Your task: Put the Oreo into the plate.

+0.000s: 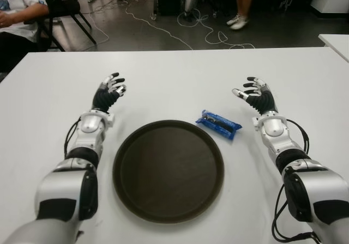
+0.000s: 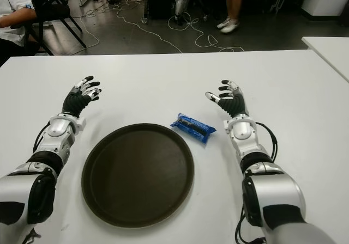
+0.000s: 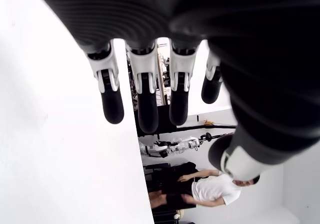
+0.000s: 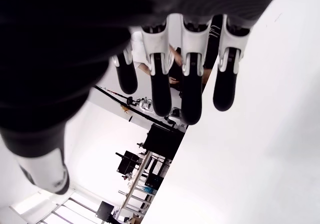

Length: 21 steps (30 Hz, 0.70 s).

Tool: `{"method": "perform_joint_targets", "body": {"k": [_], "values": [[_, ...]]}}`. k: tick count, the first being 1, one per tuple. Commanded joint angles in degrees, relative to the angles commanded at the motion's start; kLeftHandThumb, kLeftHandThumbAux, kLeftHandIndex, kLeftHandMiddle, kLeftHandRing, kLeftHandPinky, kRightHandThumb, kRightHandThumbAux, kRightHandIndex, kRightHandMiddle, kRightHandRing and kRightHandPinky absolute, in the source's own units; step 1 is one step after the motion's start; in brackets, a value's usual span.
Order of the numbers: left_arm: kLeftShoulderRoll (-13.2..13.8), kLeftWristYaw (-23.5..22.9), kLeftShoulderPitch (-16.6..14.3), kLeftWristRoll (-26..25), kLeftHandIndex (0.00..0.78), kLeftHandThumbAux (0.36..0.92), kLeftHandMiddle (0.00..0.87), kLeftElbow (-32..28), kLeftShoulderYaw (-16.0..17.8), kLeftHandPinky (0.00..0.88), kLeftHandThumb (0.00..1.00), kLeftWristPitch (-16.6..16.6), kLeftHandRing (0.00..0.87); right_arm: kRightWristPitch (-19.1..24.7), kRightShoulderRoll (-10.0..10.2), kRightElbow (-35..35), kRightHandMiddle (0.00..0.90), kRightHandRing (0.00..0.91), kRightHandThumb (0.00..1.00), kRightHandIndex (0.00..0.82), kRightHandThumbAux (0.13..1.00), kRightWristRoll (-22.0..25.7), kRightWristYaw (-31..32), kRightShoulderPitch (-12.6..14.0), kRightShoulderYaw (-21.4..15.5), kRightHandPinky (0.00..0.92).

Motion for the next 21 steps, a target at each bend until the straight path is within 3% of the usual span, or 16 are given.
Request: {"method": "perform_joint_targets", "body": {"k": [21], "values": [[0.0, 0.62, 0.0, 0.32, 0.093, 0.667, 0.183, 0.12, -0.17, 0.214, 0.119, 0.21, 0.19, -0.46, -0.09, -0.05, 0.292, 0.306, 0.117, 0.204, 0.599, -0.07, 0.54, 0.06, -0.08, 0.326]]}}
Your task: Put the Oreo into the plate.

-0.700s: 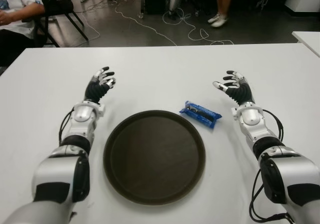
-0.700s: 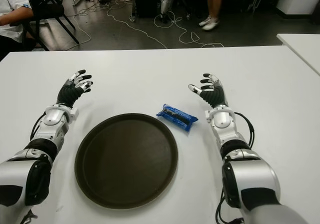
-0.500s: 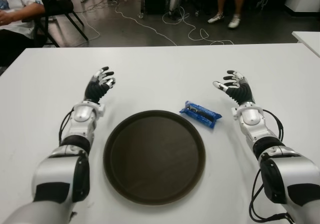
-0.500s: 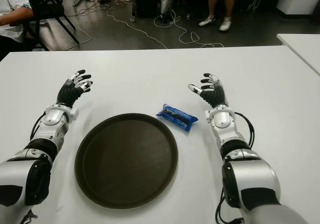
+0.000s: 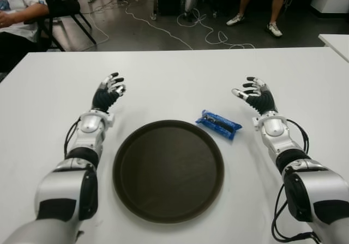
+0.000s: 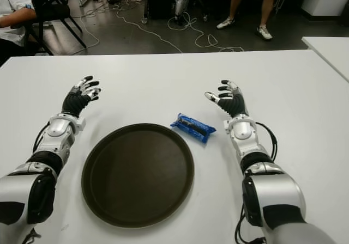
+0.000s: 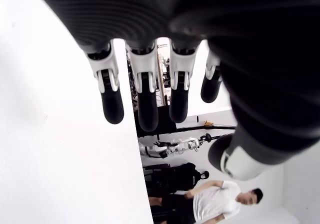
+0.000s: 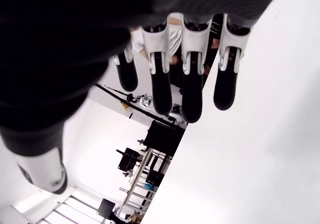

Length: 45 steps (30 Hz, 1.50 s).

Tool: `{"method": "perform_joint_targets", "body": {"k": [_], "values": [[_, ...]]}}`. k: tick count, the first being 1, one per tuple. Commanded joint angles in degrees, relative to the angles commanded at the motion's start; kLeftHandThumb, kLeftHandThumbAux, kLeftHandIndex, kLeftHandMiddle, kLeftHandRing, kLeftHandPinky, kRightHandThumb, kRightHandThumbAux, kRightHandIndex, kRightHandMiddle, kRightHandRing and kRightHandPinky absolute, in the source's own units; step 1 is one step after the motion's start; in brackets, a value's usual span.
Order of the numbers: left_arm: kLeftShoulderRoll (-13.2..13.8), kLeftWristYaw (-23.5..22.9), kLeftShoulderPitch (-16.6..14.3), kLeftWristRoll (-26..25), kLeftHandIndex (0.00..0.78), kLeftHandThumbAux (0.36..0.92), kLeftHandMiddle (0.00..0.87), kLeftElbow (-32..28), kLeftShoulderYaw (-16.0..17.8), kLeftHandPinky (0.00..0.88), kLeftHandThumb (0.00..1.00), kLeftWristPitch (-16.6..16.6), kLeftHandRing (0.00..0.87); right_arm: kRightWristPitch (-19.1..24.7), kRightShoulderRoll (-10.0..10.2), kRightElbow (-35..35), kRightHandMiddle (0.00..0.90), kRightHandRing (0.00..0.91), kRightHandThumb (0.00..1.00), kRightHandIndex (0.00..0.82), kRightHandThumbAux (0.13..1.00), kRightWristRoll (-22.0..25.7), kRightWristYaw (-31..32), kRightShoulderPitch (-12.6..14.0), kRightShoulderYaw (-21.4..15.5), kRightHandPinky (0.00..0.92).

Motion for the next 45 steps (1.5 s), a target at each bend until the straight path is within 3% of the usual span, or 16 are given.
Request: {"method": "perform_joint_targets", "body": {"k": [45], "values": [[-0.05, 0.08, 0.07, 0.01, 0.111, 0.675, 0.202, -0.08, 0.02, 0.216, 0.134, -0.45, 0.205, -0.35, -0.1, 0.12, 0.294, 0.304, 0.12, 0.224, 0.604, -0.24, -0.49, 0.12, 0.11, 0.331]]}}
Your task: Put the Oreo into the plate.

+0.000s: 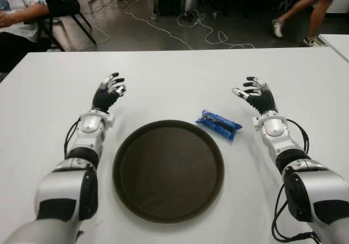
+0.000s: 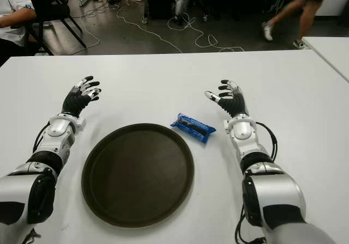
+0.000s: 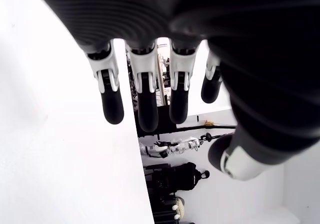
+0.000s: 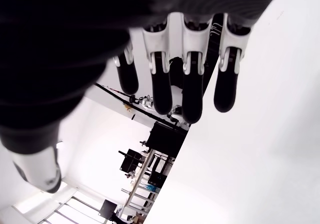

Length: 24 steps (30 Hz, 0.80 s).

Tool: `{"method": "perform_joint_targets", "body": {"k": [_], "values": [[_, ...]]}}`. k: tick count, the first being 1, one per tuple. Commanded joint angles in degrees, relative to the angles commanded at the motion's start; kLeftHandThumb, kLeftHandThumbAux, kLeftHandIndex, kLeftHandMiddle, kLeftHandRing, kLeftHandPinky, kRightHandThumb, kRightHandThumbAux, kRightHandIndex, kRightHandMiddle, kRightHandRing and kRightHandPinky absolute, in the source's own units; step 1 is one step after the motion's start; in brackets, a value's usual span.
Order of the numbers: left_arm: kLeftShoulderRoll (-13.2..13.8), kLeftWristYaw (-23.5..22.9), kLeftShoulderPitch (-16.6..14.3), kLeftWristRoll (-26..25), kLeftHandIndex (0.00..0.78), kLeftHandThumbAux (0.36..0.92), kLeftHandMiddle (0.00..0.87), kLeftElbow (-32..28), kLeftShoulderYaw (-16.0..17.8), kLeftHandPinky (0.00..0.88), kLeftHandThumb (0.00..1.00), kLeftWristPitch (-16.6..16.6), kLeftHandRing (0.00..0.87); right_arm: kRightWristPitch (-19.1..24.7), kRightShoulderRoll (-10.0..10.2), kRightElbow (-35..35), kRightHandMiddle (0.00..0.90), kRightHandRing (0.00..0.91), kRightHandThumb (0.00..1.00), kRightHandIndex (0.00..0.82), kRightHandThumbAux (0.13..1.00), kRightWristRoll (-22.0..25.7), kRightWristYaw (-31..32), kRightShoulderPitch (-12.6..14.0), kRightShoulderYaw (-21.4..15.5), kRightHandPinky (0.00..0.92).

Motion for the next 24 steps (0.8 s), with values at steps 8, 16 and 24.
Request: {"method": "perform_joint_targets", "body": {"k": [8, 16, 24], "values": [[0.04, 0.2, 0.09, 0.22, 0.113, 0.678, 0.201, -0.1, -0.2, 0.213, 0.125, -0.26, 0.204, -0.15, -0.2, -0.07, 0.293, 0.304, 0.107, 0.226, 0.611, -0.69, -0.79, -0.07, 0.54, 0.337], [0.03, 0.39, 0.03, 0.05, 0.107, 0.683, 0.198, -0.12, -0.09, 0.205, 0.114, 0.23, 0.2, -0.3, -0.48, -0.11, 0.27, 0.284, 0.077, 0.209, 0.602, -2.35, -2.83, -0.15, 1.9, 0.299], [0.01, 0.48, 0.01, 0.13, 0.099, 0.689, 0.192, -0.08, -0.18, 0.206, 0.125, 0.63, 0.196, -1.91, -1.04, -0.64, 0.239, 0.263, 0.058, 0.193, 0.604, -6.2, -6.03, -0.5, 5.52, 0.311]]}}
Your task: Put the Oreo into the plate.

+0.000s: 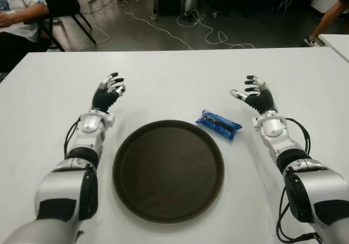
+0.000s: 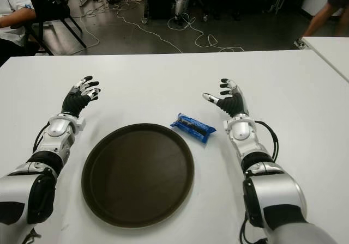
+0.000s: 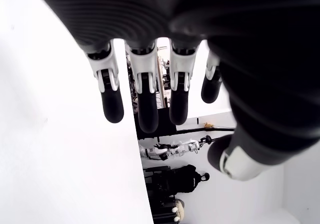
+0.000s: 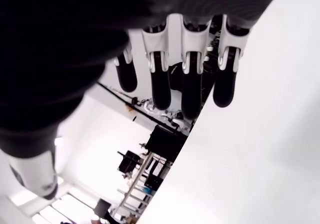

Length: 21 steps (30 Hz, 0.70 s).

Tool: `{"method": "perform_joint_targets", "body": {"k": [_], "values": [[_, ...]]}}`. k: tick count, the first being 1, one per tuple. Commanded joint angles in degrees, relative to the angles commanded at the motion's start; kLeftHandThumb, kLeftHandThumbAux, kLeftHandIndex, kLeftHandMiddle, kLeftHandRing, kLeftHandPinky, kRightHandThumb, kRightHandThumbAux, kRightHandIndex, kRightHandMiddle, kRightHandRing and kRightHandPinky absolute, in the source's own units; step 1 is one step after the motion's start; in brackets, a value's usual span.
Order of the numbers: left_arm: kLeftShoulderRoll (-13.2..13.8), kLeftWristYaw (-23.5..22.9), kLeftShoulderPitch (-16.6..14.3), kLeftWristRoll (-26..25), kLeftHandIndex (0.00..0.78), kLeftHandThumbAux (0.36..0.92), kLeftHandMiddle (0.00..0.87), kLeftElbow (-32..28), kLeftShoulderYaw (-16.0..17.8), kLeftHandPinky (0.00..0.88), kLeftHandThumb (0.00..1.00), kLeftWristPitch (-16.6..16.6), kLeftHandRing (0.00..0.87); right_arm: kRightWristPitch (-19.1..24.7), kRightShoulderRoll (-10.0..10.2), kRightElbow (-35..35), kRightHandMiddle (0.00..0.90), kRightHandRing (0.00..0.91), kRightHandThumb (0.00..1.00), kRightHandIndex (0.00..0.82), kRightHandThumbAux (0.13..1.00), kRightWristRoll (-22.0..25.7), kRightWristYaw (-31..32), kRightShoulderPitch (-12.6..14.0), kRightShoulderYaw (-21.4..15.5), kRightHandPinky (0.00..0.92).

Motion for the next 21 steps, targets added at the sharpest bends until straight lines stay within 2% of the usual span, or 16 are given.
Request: {"method": "perform_joint_targets", "body": {"k": [4, 8, 13, 21], "values": [[-0.02, 0.19, 0.03, 0.18, 0.105, 0.689, 0.193, -0.02, -0.16, 0.202, 0.124, -0.13, 0.194, -1.0, -0.15, -0.19, 0.224, 0.256, 0.053, 0.177, 0.638, -2.92, -3.07, -0.12, 2.71, 0.318], [-0.08, 0.77, 0.14, 0.4, 0.114, 0.693, 0.204, -0.01, -0.32, 0.203, 0.127, -0.28, 0.2, -0.17, -0.67, -0.48, 0.211, 0.25, 0.016, 0.158, 0.627, -10.04, -9.95, -0.57, 9.22, 0.306], [-0.16, 0.73, 0.22, 0.28, 0.115, 0.693, 0.206, -0.03, -0.25, 0.203, 0.135, -0.48, 0.2, 2.82, -0.92, -0.73, 0.201, 0.242, 0.002, 0.149, 0.624, -17.52, -16.16, -0.98, 16.31, 0.294], [-0.08, 0.56, 0.29, 0.58, 0.107, 0.69, 0.199, -0.14, -0.6, 0.206, 0.133, -0.82, 0.201, 7.21, -0.42, -4.92, 0.221, 0.255, 0.0, 0.157, 0.599, -27.41, -20.48, -1.92, 26.99, 0.302]]}}
